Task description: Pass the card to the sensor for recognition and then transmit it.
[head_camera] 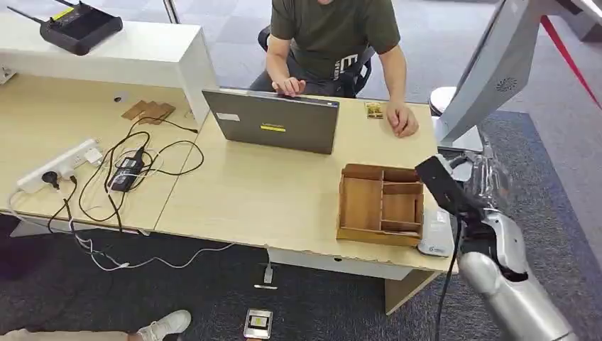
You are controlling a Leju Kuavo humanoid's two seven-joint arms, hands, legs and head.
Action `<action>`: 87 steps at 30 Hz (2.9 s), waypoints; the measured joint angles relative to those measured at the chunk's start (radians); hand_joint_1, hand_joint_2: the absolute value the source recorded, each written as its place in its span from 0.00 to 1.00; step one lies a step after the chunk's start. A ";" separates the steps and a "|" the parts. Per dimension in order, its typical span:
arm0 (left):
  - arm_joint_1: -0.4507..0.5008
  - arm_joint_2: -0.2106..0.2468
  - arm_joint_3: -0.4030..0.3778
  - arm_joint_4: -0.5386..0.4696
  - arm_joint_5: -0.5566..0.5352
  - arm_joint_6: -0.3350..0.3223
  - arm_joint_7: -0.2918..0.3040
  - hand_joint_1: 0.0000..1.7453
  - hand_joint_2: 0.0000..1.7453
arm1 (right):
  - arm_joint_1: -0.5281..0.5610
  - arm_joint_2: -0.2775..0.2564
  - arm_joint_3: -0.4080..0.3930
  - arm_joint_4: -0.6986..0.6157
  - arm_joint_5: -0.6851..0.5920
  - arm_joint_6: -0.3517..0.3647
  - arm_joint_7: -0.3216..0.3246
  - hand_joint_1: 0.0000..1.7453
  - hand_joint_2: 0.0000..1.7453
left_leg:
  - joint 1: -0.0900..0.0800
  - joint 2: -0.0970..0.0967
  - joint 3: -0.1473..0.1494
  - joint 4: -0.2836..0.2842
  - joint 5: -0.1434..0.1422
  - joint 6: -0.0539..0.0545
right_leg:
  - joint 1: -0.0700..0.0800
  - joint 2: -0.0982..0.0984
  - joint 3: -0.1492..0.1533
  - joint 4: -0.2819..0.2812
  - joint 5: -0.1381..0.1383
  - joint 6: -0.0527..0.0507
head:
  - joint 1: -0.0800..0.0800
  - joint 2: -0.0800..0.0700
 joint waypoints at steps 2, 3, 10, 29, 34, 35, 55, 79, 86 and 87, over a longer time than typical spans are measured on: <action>-0.011 0.000 -0.011 0.000 -0.009 -0.003 0.013 0.00 1.00 | -0.032 0.014 0.009 -0.009 0.008 0.041 0.005 1.00 1.00 | 0.000 0.000 0.000 0.000 0.000 0.000 | 0.000 0.000 0.000 0.000 0.000 0.000 | 0.000 0.000; -0.016 -0.001 -0.016 0.000 -0.014 -0.003 0.020 0.00 1.00 | -0.047 0.022 0.015 -0.009 0.013 0.060 0.006 1.00 1.00 | 0.000 0.000 0.000 0.000 0.000 0.000 | 0.000 0.000 0.000 0.000 0.000 0.000 | 0.000 0.000; -0.046 -0.006 -0.049 0.000 -0.047 -0.005 0.058 0.00 1.00 | -0.153 0.078 0.070 0.033 0.113 0.155 0.039 1.00 1.00 | 0.000 0.000 0.000 0.000 0.000 0.000 | 0.000 0.000 0.000 0.000 0.000 0.000 | 0.000 0.000; -0.069 -0.024 -0.098 0.000 -0.066 -0.003 0.077 0.00 1.00 | -0.200 0.160 0.137 0.169 0.116 0.142 0.060 1.00 1.00 | 0.000 0.000 -0.001 0.000 0.000 0.000 | 0.000 -0.001 -0.001 0.000 0.000 0.000 | 0.000 0.000; -0.070 -0.026 -0.103 0.000 -0.066 -0.003 0.078 0.00 1.00 | -0.202 0.176 0.138 0.190 0.124 0.138 0.060 0.00 1.00 | 0.000 0.000 0.000 0.000 0.000 0.000 | 0.000 -0.001 -0.001 0.000 0.000 0.000 | 0.000 0.000; -0.070 -0.026 -0.103 0.000 -0.066 -0.003 0.078 0.00 1.00 | -0.201 0.177 0.138 0.193 0.127 0.137 0.059 0.00 1.00 | 0.000 0.000 0.000 0.000 0.000 0.000 | 0.000 -0.001 -0.001 0.000 0.000 0.000 | 0.000 0.000; -0.027 -0.016 -0.100 0.000 -0.014 0.013 0.008 0.00 1.00 | 0.121 0.036 -0.018 -0.257 0.314 0.106 0.027 0.00 1.00 | 0.000 0.000 0.000 0.000 -0.001 0.000 | 0.000 0.000 -0.001 -0.001 -0.001 0.000 | 0.000 0.000; -0.005 0.000 -0.068 0.000 0.018 0.024 0.002 0.00 1.00 | 0.203 0.011 0.110 -0.105 0.199 0.134 -0.076 0.00 1.00 | 0.000 0.000 0.000 0.000 -0.001 0.000 | 0.000 0.000 0.000 -0.001 -0.001 -0.001 | 0.000 0.000; -0.005 -0.001 -0.068 0.000 0.011 0.028 0.008 0.00 1.00 | 0.176 0.045 0.142 0.058 0.178 0.106 -0.088 0.00 1.00 | 0.000 0.000 0.000 0.000 -0.001 0.000 | 0.000 0.000 0.000 -0.001 -0.001 -0.001 | 0.000 0.000; -0.006 -0.001 -0.068 0.000 0.011 0.029 0.008 0.00 1.00 | 0.172 0.051 0.145 0.081 0.177 0.106 -0.088 0.00 1.00 | 0.000 0.000 0.000 0.000 -0.001 0.000 | 0.000 0.000 0.000 -0.001 -0.001 -0.001 | 0.000 0.000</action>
